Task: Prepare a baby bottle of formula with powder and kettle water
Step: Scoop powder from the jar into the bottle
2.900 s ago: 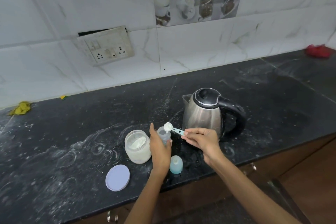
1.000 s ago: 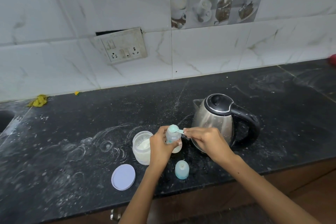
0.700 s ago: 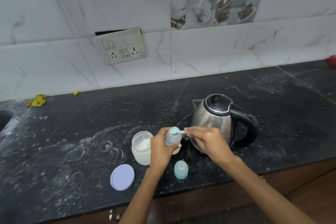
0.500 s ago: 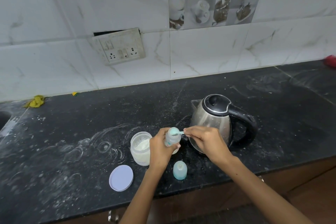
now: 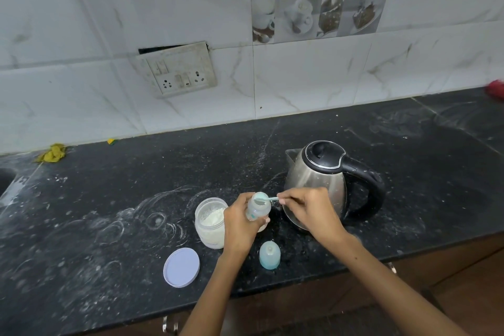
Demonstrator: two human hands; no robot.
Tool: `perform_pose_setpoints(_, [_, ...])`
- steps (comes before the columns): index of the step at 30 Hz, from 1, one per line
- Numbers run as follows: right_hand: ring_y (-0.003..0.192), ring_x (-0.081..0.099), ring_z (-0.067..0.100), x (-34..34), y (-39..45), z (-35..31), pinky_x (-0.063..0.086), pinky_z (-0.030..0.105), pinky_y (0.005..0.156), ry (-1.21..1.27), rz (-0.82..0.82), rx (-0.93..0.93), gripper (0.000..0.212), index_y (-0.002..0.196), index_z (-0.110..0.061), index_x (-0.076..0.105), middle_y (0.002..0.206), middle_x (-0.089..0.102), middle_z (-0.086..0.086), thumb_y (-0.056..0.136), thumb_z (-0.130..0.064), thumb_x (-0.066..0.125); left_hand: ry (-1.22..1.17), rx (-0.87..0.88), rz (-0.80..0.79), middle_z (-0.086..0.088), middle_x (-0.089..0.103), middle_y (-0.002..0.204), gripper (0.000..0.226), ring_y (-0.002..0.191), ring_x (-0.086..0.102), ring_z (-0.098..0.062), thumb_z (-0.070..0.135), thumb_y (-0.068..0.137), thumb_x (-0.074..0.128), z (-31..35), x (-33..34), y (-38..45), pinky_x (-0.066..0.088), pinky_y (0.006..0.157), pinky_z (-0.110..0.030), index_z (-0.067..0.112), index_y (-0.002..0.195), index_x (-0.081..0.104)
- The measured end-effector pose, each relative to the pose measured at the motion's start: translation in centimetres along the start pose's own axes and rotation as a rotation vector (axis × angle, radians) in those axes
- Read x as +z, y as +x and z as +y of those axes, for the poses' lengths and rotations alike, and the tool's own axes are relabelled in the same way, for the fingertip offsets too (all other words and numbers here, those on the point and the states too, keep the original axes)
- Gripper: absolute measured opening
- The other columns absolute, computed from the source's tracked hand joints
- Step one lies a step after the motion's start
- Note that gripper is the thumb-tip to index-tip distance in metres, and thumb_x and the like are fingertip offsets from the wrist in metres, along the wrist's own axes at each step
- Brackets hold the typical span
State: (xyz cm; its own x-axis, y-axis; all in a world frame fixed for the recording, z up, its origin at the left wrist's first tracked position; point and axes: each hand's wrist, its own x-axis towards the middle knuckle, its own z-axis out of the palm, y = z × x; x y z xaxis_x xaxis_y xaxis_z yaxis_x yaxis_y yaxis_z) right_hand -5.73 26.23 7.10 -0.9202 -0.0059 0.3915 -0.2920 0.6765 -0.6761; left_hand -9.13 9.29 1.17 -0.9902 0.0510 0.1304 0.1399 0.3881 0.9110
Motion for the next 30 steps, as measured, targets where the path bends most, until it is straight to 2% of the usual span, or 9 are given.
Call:
perform_pose_setpoints(2, [0.071,0.069,-0.003,-0.1,0.4,-0.3,0.053,0.011,0.071,0.174,0.021,0.185,0.015,0.096,-0.009,0.077,0.082,0.076,0.002,0.084,-0.001,0.072,0.003,-0.008,0.004,0.017,0.068,0.096,0.055,0.095,0.066,-0.010,0.005,0.060,0.086,0.1,-0.1,0.0,0.054,0.088,-0.036,0.032,0.100,0.060])
perform_pose_setpoints(4, [0.072,0.071,0.005,-0.3,0.8,-0.4,0.057,0.019,0.072,0.241,0.025,0.256,0.015,0.095,-0.009,0.077,0.081,0.076,0.003,0.083,-0.002,0.072,0.006,-0.008,0.005,0.018,0.067,0.096,0.056,0.096,0.066,-0.010,0.003,0.060,0.085,0.1,-0.1,0.0,0.054,0.089,-0.036,0.033,0.100,0.058])
perform_pose_setpoints(8, [0.070,0.065,-0.007,-0.7,0.8,-0.6,0.053,0.011,0.073,0.028,-0.074,0.088,0.016,0.095,-0.011,0.079,0.087,0.076,-0.004,0.082,-0.003,0.074,0.004,-0.004,-0.002,0.017,0.068,0.097,0.054,0.096,0.065,-0.009,0.004,0.060,0.085,0.0,0.0,0.1,0.054,0.089,-0.036,0.028,0.101,0.060])
perform_pose_setpoints(12, [0.086,0.072,0.010,-0.5,0.2,0.2,0.057,0.024,0.080,-0.142,-0.079,-0.220,0.021,0.097,-0.010,0.077,0.096,0.077,0.000,0.079,0.001,0.074,-0.021,-0.002,0.005,0.014,0.070,0.099,0.052,0.096,0.065,-0.007,0.005,0.060,0.085,0.1,0.3,0.2,0.054,0.088,-0.036,0.024,0.104,0.063])
perform_pose_setpoints(18, [0.085,0.072,0.008,-0.2,-0.6,0.7,0.055,0.019,0.080,-0.111,-0.038,-0.193,0.021,0.093,-0.010,0.078,0.094,0.077,-0.001,0.077,0.002,0.077,-0.036,-0.001,0.011,0.011,0.070,0.100,0.053,0.097,0.066,-0.008,0.007,0.059,0.085,0.0,0.5,0.1,0.054,0.088,-0.037,0.023,0.104,0.062])
perform_pose_setpoints(20, [0.082,0.071,0.005,0.0,-0.5,0.6,0.053,0.013,0.079,-0.083,-0.025,-0.122,0.019,0.093,-0.010,0.078,0.092,0.077,-0.001,0.078,0.001,0.076,-0.037,-0.008,0.014,0.011,0.070,0.100,0.053,0.097,0.066,-0.009,0.006,0.060,0.085,0.0,0.7,0.0,0.054,0.088,-0.037,0.024,0.103,0.062])
perform_pose_setpoints(22, [0.081,0.070,0.001,0.1,-0.4,0.3,0.050,0.005,0.074,0.049,0.027,0.054,0.016,0.095,-0.007,0.078,0.088,0.077,-0.001,0.081,-0.001,0.075,-0.044,-0.014,0.019,0.012,0.069,0.100,0.055,0.097,0.066,-0.009,0.006,0.060,0.086,0.1,0.9,-0.1,0.054,0.087,-0.036,0.028,0.103,0.060])
perform_pose_setpoints(25, [0.074,0.072,0.002,0.3,-0.5,-0.2,0.054,0.012,0.064,0.330,0.090,0.350,0.010,0.093,-0.005,0.076,0.082,0.077,0.002,0.084,-0.003,0.072,-0.051,-0.027,0.040,0.013,0.068,0.099,0.056,0.096,0.065,-0.008,0.004,0.061,0.085,-0.1,1.2,-0.3,0.054,0.087,-0.035,0.031,0.102,0.057])
perform_pose_setpoints(30, [0.072,0.075,0.012,1.0,-1.1,-0.7,0.056,0.017,0.054,0.687,0.233,0.631,0.003,0.086,0.000,0.070,0.082,0.076,0.013,0.086,0.002,0.068,-0.062,-0.056,0.049,0.014,0.065,0.098,0.055,0.095,0.063,-0.006,0.003,0.064,0.083,-0.4,1.6,-0.8,0.053,0.085,-0.028,0.034,0.098,0.054])
